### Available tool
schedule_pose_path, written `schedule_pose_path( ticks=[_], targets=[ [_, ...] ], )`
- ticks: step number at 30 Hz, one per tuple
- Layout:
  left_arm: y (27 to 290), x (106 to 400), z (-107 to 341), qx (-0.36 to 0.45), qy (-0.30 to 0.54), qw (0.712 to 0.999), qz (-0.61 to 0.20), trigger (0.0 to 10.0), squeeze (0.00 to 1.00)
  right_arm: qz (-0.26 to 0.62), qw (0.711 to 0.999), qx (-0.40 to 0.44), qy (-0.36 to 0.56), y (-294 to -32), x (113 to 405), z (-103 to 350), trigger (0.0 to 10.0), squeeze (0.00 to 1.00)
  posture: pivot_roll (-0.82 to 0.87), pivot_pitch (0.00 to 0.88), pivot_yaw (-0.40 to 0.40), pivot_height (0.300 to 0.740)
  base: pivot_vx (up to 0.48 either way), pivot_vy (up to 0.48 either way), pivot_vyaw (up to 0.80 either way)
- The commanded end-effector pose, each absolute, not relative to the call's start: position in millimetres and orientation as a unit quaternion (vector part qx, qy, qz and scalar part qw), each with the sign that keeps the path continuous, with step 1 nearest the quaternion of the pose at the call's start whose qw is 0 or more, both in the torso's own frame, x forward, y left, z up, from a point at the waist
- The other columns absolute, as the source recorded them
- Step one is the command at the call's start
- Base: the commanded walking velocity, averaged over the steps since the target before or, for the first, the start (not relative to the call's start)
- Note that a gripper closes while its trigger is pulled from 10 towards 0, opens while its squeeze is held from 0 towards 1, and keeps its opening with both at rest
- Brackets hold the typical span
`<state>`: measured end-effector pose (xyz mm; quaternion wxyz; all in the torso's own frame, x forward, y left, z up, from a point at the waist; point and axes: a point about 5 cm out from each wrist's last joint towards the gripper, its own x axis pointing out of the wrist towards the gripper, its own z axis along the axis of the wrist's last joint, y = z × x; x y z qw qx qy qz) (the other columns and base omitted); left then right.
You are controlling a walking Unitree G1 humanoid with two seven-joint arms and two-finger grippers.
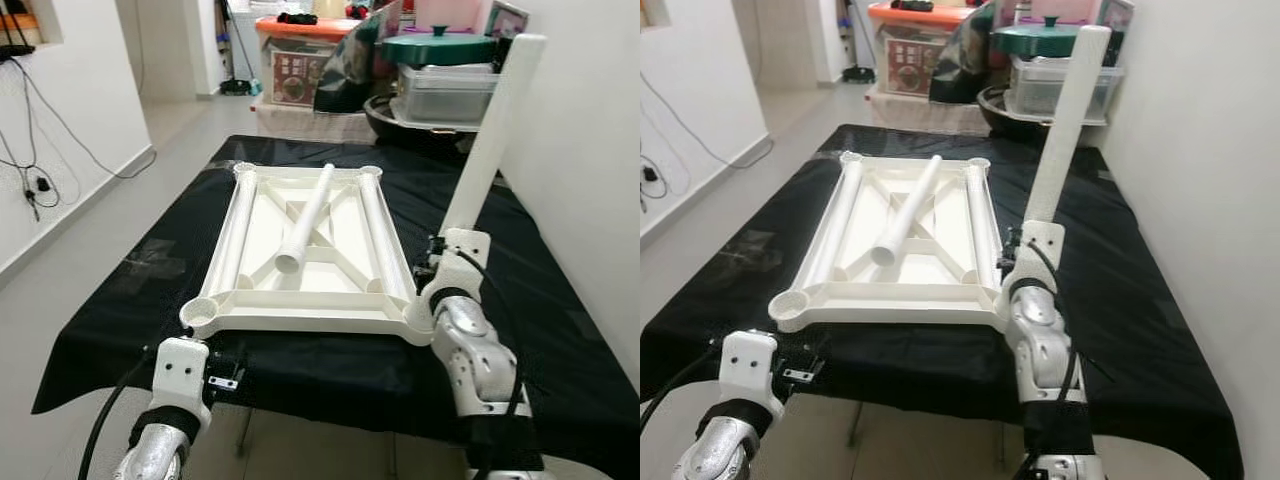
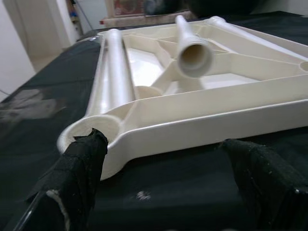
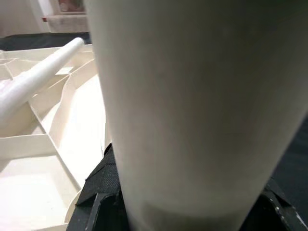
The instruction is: Building children table
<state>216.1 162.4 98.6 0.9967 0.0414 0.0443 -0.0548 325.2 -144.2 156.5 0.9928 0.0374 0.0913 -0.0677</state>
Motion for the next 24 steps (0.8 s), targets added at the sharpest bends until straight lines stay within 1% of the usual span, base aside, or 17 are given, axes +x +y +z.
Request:
schedule_pose_path(
  ticks=[1,2,3,5,6,7,10,12,13,14,15,17,19,20,22,23,24],
  targets=[
    [163.7,216.7,96.3,0.045,0.049,0.996,-0.055,10.0,0.0,-0.015,0.99,0.043,0.136,-124.3,320.7,140.7,10.0,0.0,0.15,0.0,-0.041,0.74,0.0,0.0,0.0],
    [163.5,216.3,95.3,0.045,0.05,0.996,-0.057,10.0,0.0,0.017,0.992,0.055,0.115,-115.1,320.2,148.1,10.0,0.0,0.15,0.0,-0.041,0.74,0.0,0.0,0.0],
    [163.5,215.9,94.2,0.044,0.052,0.996,-0.057,10.0,0.0,0.032,0.993,0.055,0.096,-112.3,320.1,154.5,10.0,0.96,0.15,0.0,-0.041,0.74,0.0,0.0,0.0],
    [163.6,215.6,93.5,0.043,0.053,0.996,-0.057,10.0,0.0,0.04,0.994,0.055,0.085,-111.5,320.3,157.9,10.0,0.96,0.15,0.0,-0.041,0.74,0.0,0.0,0.0],
    [163.7,217.4,93.8,0.044,0.051,0.996,-0.058,10.0,0.0,0.054,0.994,0.054,0.074,-112.3,323.7,164.8,10.0,0.98,0.15,0.0,-0.041,0.74,0.0,0.0,0.0],
    [163.4,218.4,93.8,0.047,0.049,0.996,-0.061,10.0,0.0,0.085,0.993,0.056,0.06,-113.8,327.6,172.6,10.0,0.0,0.14,0.0,-0.043,0.74,0.0,0.0,0.0],
    [163.1,219.1,93.8,0.048,0.048,0.996,-0.064,10.0,0.0,0.107,0.991,0.059,0.05,-114.8,330.1,178.1,10.0,0.0,0.14,0.0,-0.043,0.74,0.0,0.0,0.0],
    [165.0,216.9,92.7,0.046,0.052,0.996,-0.063,10.0,0.0,0.249,0.965,0.081,0.0,-111.1,320.4,199.1,10.0,0.0,0.14,0.0,-0.041,0.74,0.0,0.0,0.0],
    [166.5,217.8,92.5,0.044,0.053,0.996,-0.06,10.0,0.0,0.317,0.946,0.07,-0.019,-109.5,310.8,204.0,10.0,0.0,0.14,0.0,-0.042,0.74,0.0,0.0,0.0],
    [167.0,219.0,93.0,0.044,0.052,0.996,-0.059,10.0,0.0,0.363,0.929,0.059,-0.026,-108.9,303.1,204.9,10.0,0.0,0.14,0.0,-0.043,0.74,0.0,0.0,0.0],
    [167.0,219.0,93.0,0.044,0.052,0.996,-0.059,10.0,0.0,0.363,0.929,0.059,-0.026,-108.9,303.1,204.9,10.0,0.0,0.14,0.0,-0.043,0.74,0.0,0.0,0.0],
    [164.7,220.4,94.8,0.045,0.048,0.996,-0.063,10.0,0.0,0.422,0.905,0.045,-0.018,-108.4,292.4,199.7,10.0,0.0,0.14,0.0,-0.045,0.74,0.0,0.0,0.0],
    [163.6,219.4,94.2,0.044,0.049,0.996,-0.064,10.0,0.0,0.431,0.901,0.044,-0.008,-108.5,291.4,194.8,10.0,0.0,0.13,0.0,-0.05,0.74,0.0,0.0,0.0],
    [163.5,219.2,93.6,0.043,0.05,0.996,-0.063,10.0,0.0,0.434,0.899,0.052,0.006,-108.8,292.0,188.6,4.5,0.0,0.14,0.0,-0.053,0.74,0.0,0.0,0.0],
    [163.8,219.0,93.2,0.043,0.05,0.996,-0.062,10.0,0.0,0.434,0.899,0.058,0.015,-108.9,293.0,184.5,4.5,0.0,0.14,0.0,-0.053,0.74,0.0,0.0,0.0],
    [163.3,219.7,93.8,0.044,0.048,0.996,-0.062,10.0,0.0,0.417,0.906,0.062,0.033,-110.7,297.0,176.2,0.0,0.0,0.15,0.0,-0.054,0.74,0.0,0.0,0.0],
    [162.8,219.9,94.5,0.045,0.046,0.996,-0.062,10.0,0.0,0.398,0.914,0.065,0.048,-112.4,300.6,169.7,0.0,0.0,0.15,0.0,-0.052,0.74,0.0,0.0,0.0]
  ],
)
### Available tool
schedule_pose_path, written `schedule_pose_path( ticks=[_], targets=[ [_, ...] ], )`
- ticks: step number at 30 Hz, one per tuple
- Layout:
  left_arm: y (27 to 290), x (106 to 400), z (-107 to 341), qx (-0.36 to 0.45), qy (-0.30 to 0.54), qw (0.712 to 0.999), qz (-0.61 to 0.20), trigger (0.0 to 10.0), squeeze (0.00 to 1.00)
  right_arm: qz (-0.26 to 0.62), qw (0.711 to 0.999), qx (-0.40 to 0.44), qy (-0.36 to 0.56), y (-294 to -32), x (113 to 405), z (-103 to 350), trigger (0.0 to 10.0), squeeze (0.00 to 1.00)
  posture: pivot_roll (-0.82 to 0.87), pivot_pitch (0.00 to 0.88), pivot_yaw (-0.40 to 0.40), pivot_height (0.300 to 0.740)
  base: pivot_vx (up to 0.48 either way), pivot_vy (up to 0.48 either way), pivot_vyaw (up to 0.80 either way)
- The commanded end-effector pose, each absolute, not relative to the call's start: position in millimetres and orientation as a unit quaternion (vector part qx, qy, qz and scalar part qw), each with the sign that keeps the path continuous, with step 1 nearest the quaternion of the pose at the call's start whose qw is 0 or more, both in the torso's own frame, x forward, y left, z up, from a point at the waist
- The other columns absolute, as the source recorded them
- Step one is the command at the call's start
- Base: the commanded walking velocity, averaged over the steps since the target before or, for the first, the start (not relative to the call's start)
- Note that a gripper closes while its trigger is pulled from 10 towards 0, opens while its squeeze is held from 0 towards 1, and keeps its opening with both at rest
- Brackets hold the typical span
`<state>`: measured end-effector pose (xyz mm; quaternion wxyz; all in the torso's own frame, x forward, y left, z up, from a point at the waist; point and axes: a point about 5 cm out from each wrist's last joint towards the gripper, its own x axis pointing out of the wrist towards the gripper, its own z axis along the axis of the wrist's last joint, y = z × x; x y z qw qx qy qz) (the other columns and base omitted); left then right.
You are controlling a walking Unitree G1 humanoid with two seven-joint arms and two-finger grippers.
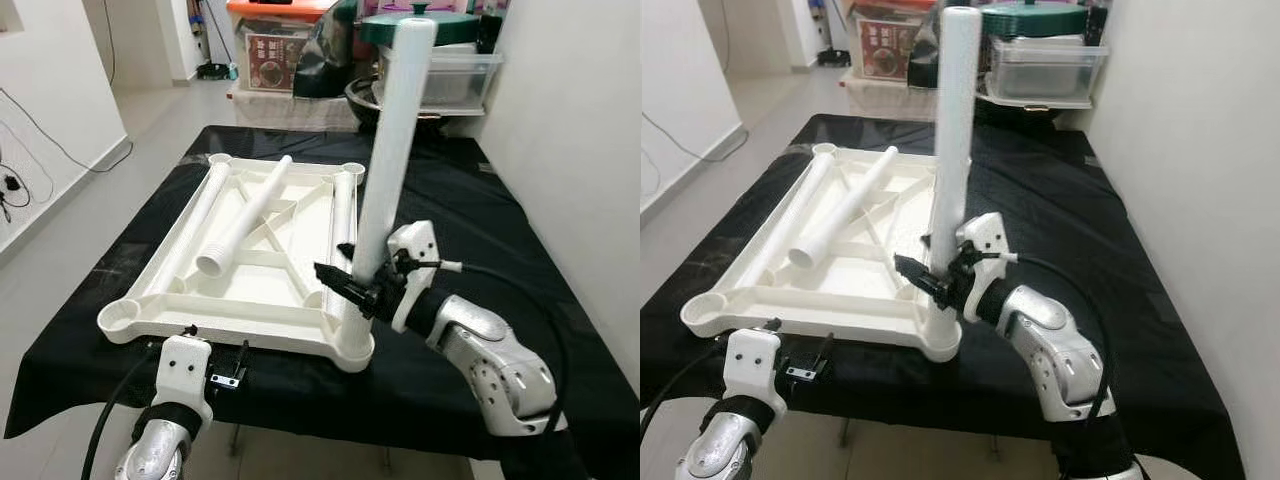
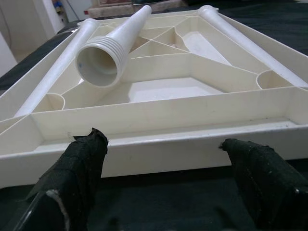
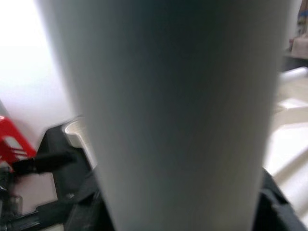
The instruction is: Building children table
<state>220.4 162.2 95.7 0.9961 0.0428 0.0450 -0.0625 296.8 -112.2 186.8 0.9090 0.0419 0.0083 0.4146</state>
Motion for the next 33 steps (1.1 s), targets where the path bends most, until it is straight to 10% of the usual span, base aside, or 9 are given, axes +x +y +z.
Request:
schedule_pose_path(
  ticks=[1,15,17,18,20,21,25,26,33],
  targets=[
    [162.8,219.9,94.5,0.045,0.046,0.996,-0.062,10.0,0.0,0.398,0.914,0.065,0.048,-112.4,300.6,169.7,0.0,0.0,0.15,0.0,-0.052,0.74,0.0,0.0,0.0],
    [162.0,214.1,94.3,0.053,0.05,0.995,-0.067,10.0,0.0,-0.098,0.982,0.084,0.141,-143.3,316.0,135.1,0.0,0.0,0.16,0.0,-0.046,0.74,0.0,0.0,0.0],
    [162.2,214.8,94.5,0.055,0.049,0.995,-0.066,10.0,0.0,-0.067,0.986,0.076,0.132,-130.9,315.9,141.0,3.1,0.0,0.16,0.0,-0.043,0.74,0.0,0.0,0.0],
    [160.3,215.9,95.5,0.058,0.047,0.995,-0.07,10.0,0.0,-0.02,0.992,0.068,0.106,-116.6,317.3,152.0,10.0,0.0,0.16,0.0,-0.044,0.74,0.0,0.0,0.0],
    [159.0,214.4,95.7,0.062,0.046,0.994,-0.075,10.0,0.0,0.002,0.994,0.075,0.082,-112.1,318.4,161.0,10.0,0.0,0.16,0.0,-0.043,0.74,0.0,0.0,0.0],
    [159.3,213.9,95.6,0.06,0.047,0.994,-0.074,10.0,0.0,0.012,0.995,0.076,0.07,-111.8,319.2,165.5,10.0,1.0,0.16,0.0,-0.043,0.74,0.0,0.0,0.0],
    [160.3,216.6,96.5,0.055,0.046,0.995,-0.07,10.0,0.0,0.049,0.994,0.079,0.057,-109.9,323.5,173.5,10.0,0.83,0.16,0.0,-0.046,0.74,0.0,0.0,0.0],
    [159.9,218.1,97.5,0.055,0.043,0.995,-0.071,10.0,0.0,0.084,0.991,0.085,0.053,-107.3,324.9,177.2,10.0,0.0,0.15,0.0,-0.046,0.74,0.0,0.0,0.0],
    [160.8,220.0,95.8,0.052,0.045,0.995,-0.074,10.0,0.0,0.296,0.952,0.079,0.015,-94.8,308.5,187.0,10.0,0.0,0.14,0.0,-0.047,0.74,0.0,0.0,0.0]
  ],
)
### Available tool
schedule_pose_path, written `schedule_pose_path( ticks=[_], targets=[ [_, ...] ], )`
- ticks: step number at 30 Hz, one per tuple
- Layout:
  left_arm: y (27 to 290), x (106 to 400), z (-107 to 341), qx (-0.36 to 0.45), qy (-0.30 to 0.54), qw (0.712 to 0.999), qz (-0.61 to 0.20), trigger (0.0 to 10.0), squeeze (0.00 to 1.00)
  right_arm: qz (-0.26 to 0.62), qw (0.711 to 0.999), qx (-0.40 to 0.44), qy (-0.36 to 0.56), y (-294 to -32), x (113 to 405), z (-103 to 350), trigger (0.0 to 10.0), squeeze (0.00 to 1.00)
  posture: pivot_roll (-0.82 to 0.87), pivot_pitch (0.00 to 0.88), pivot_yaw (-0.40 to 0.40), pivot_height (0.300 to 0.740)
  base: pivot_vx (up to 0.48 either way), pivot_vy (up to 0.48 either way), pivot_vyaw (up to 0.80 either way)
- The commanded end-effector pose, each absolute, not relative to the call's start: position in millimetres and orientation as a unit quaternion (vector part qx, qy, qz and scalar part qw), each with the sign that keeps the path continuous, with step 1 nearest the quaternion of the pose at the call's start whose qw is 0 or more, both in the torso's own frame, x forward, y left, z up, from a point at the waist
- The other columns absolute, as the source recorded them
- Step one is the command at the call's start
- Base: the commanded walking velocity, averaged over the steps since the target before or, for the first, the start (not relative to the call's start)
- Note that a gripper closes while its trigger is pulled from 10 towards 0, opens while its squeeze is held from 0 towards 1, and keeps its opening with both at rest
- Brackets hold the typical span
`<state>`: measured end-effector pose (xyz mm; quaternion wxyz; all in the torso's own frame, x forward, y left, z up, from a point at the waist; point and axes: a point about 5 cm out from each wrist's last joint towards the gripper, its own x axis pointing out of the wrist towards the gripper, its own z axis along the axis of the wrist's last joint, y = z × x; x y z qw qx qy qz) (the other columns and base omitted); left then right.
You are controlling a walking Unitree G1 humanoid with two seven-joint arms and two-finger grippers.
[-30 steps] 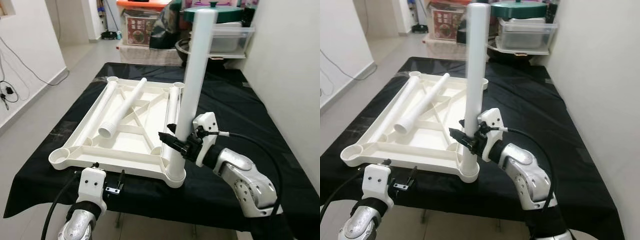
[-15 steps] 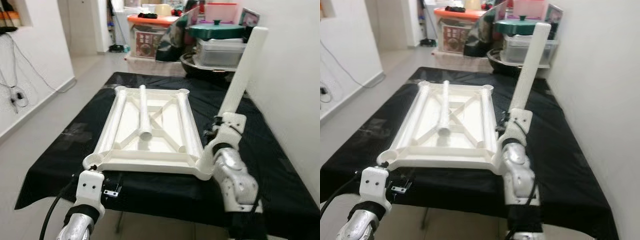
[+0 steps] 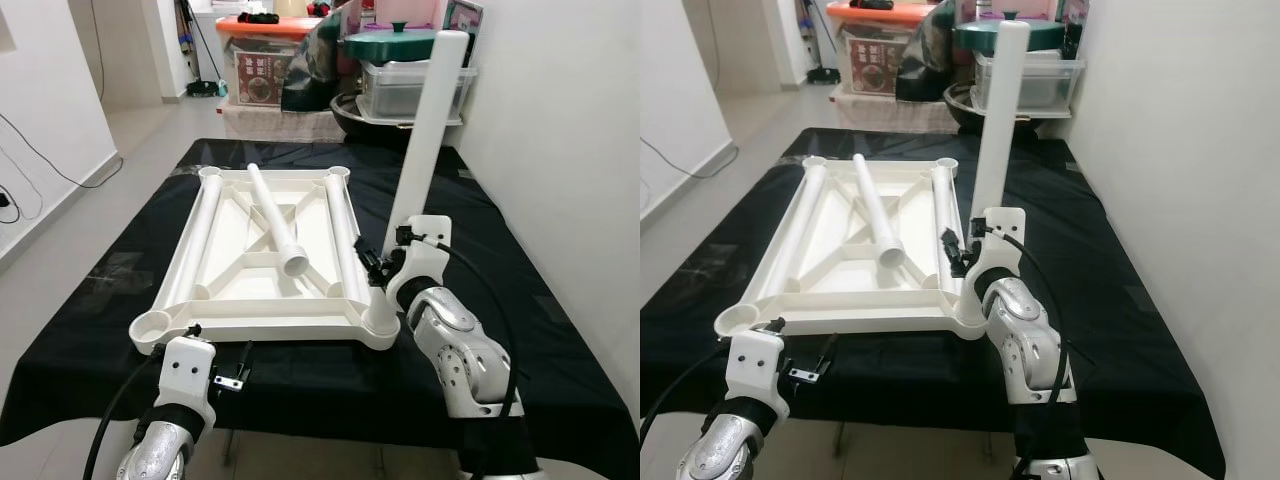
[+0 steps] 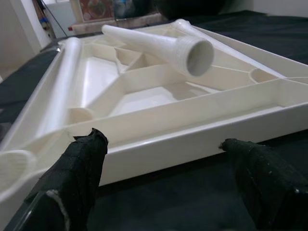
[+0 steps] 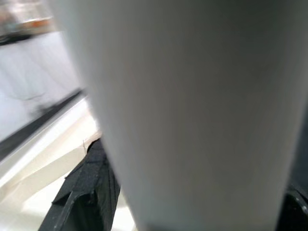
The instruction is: Building children table
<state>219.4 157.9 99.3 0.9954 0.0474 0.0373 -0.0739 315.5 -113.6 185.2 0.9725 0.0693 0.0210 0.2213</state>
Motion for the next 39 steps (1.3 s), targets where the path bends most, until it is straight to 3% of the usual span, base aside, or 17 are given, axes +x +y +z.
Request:
schedule_pose_path(
  ticks=[1,4,5,6,7,8,11,16,22,26,27,31,32,33,37,38,39],
  targets=[
    [160.9,221.1,95.1,0.051,0.046,0.995,-0.074,10.0,0.0,0.344,0.937,0.061,0.016,-92.9,301.6,183.0,10.0,0.0,0.14,0.0,-0.049,0.74,0.0,0.0,0.0],
    [157.8,223.6,96.5,0.05,0.041,0.995,-0.079,10.0,0.0,0.398,0.915,0.032,0.046,-94.0,292.4,166.8,10.0,0.0,0.15,0.0,-0.051,0.74,0.0,0.0,0.0],
    [156.5,222.8,96.6,0.05,0.041,0.995,-0.081,10.0,0.0,0.409,0.91,0.029,0.059,-94.7,290.6,161.2,7.9,0.0,0.15,0.0,-0.056,0.74,0.0,0.0,0.0],
    [156.5,222.8,96.6,0.05,0.041,0.995,-0.081,10.0,0.0,0.409,0.91,0.029,0.059,-94.7,290.6,161.2,7.9,0.0,0.15,0.0,-0.056,0.74,0.0,0.0,0.0],
    [155.9,221.9,96.3,0.05,0.041,0.995,-0.081,10.0,0.0,0.414,0.907,0.026,0.068,-95.2,289.8,157.2,6.3,0.0,0.15,0.0,-0.056,0.74,0.0,0.0,0.0],
    [156.2,221.3,95.5,0.047,0.043,0.995,-0.079,10.0,0.0,0.408,0.91,0.024,0.076,-96.2,291.9,153.4,0.0,0.0,0.15,0.0,-0.059,0.74,0.0,0.0,0.0],
    [156.7,223.7,95.0,0.044,0.043,0.995,-0.073,10.0,0.0,0.34,0.935,0.022,0.101,-103.0,305.5,144.1,0.0,0.0,0.15,0.0,-0.059,0.74,0.0,0.0,0.0],
    [153.8,221.3,94.2,0.044,0.043,0.995,-0.075,10.0,0.0,-0.015,0.985,0.048,0.166,-155.1,334.8,122.6,0.0,0.0,0.14,0.0,-0.064,0.74,0.0,0.0,0.0],
    [152.9,222.0,93.8,0.047,0.041,0.995,-0.072,10.0,0.0,-0.119,0.974,0.068,0.182,-168.1,321.4,111.6,0.0,0.0,0.15,0.0,-0.065,0.74,0.0,0.0,0.0],
    [150.3,218.4,93.2,0.056,0.04,0.995,-0.075,10.0,0.0,-0.088,0.978,0.073,0.172,-141.4,314.9,119.5,0.0,0.0,0.15,0.0,-0.063,0.74,0.0,0.0,0.0],
    [151.3,219.6,93.5,0.055,0.04,0.995,-0.072,10.0,0.0,-0.066,0.984,0.066,0.153,-132.6,317.4,127.3,10.0,0.0,0.15,0.0,-0.059,0.74,0.0,0.0,0.0],
    [150.7,222.5,94.9,0.054,0.036,0.995,-0.072,10.0,0.0,-0.032,0.993,0.052,0.105,-121.8,324.8,146.2,10.0,0.0,0.15,0.0,-0.06,0.74,0.0,0.0,0.0],
    [150.1,222.4,95.1,0.055,0.035,0.995,-0.073,10.0,0.0,-0.028,0.994,0.052,0.091,-122.3,326.6,151.6,10.0,0.4,0.14,0.0,-0.061,0.74,0.0,0.0,0.0],
    [150.8,222.7,94.6,0.054,0.036,0.995,-0.074,10.0,0.0,-0.022,0.995,0.055,0.075,-123.4,328.8,157.7,10.0,1.0,0.14,0.0,-0.064,0.74,0.0,0.0,0.0],
    [152.9,224.6,94.0,0.053,0.036,0.995,-0.072,10.0,0.0,0.022,0.996,0.061,0.054,-121.7,331.8,167.4,10.0,0.95,0.14,0.0,-0.061,0.74,0.0,0.0,0.0],
    [153.4,225.3,93.9,0.055,0.035,0.995,-0.075,10.0,0.0,0.106,0.991,0.07,0.036,-114.0,329.4,176.3,10.0,0.0,0.14,0.0,-0.058,0.74,0.0,0.0,0.0],
    [153.4,225.3,93.9,0.055,0.035,0.995,-0.075,10.0,0.0,0.106,0.991,0.07,0.036,-114.0,329.4,176.3,10.0,0.0,0.14,0.0,-0.058,0.74,0.0,0.0,0.0]
  ],
)
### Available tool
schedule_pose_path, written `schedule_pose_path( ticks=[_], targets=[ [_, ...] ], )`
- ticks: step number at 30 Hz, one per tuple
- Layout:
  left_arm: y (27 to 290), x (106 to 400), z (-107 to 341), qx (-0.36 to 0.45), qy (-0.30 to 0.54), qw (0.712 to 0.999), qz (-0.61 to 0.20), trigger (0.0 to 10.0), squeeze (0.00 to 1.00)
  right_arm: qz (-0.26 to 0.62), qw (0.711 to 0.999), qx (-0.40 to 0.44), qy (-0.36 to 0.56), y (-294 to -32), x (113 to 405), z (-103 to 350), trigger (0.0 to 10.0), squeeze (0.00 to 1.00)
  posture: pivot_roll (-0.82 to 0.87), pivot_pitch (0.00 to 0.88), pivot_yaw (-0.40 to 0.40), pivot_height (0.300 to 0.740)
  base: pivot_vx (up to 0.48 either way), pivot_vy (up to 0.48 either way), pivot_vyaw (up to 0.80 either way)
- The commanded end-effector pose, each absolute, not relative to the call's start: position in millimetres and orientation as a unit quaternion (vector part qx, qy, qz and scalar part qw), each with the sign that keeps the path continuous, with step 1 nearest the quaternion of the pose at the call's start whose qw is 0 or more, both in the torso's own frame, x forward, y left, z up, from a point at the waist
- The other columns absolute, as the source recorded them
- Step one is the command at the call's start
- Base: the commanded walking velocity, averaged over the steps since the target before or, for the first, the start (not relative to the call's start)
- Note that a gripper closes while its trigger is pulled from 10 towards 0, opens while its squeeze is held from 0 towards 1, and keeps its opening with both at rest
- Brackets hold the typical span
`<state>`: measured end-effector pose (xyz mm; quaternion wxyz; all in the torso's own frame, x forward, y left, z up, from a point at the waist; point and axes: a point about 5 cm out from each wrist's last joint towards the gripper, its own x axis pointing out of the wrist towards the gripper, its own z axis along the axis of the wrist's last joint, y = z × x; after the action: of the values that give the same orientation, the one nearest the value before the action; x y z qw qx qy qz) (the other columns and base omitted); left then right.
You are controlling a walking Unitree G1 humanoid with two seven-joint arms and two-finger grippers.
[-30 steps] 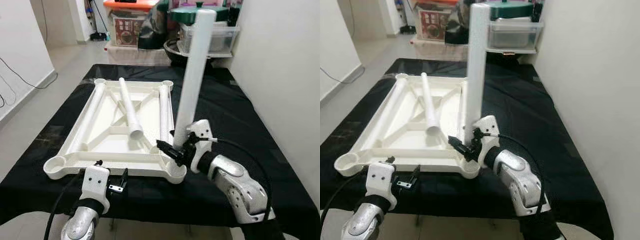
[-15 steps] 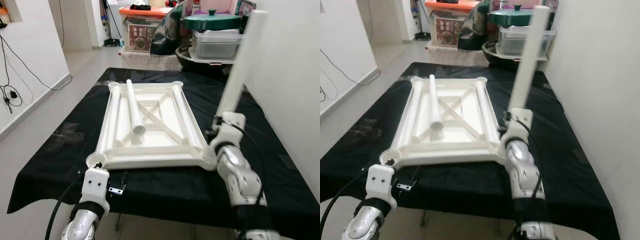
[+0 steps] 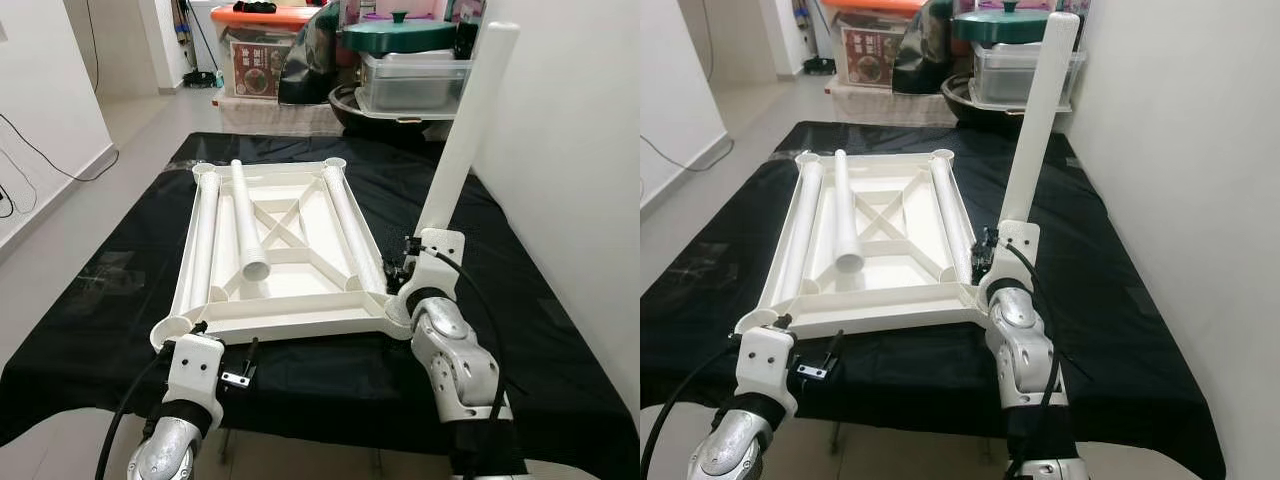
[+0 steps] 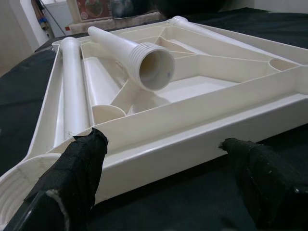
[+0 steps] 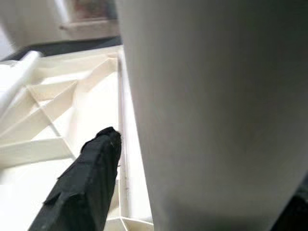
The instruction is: Building children table
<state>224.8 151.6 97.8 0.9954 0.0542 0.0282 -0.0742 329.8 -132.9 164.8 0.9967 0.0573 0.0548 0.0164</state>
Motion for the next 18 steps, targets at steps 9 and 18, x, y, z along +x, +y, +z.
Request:
schedule_pose_path(
  ticks=[9,18],
  targets=[
    [164.3,225.2,92.7,0.063,0.043,0.995,-0.068,10.0,0.0,0.435,0.9,-0.011,0.0,-82.7,278.9,178.3,10.0,0.0,0.15,0.0,-0.054,0.74,0.0,0.0,0.0],
    [183.2,211.3,87.0,0.051,0.063,0.996,-0.027,10.0,0.0,0.459,0.888,-0.01,0.015,-84.7,276.8,169.3,2.1,0.0,0.17,0.0,-0.067,0.74,0.0,0.0,0.0]
  ],
)
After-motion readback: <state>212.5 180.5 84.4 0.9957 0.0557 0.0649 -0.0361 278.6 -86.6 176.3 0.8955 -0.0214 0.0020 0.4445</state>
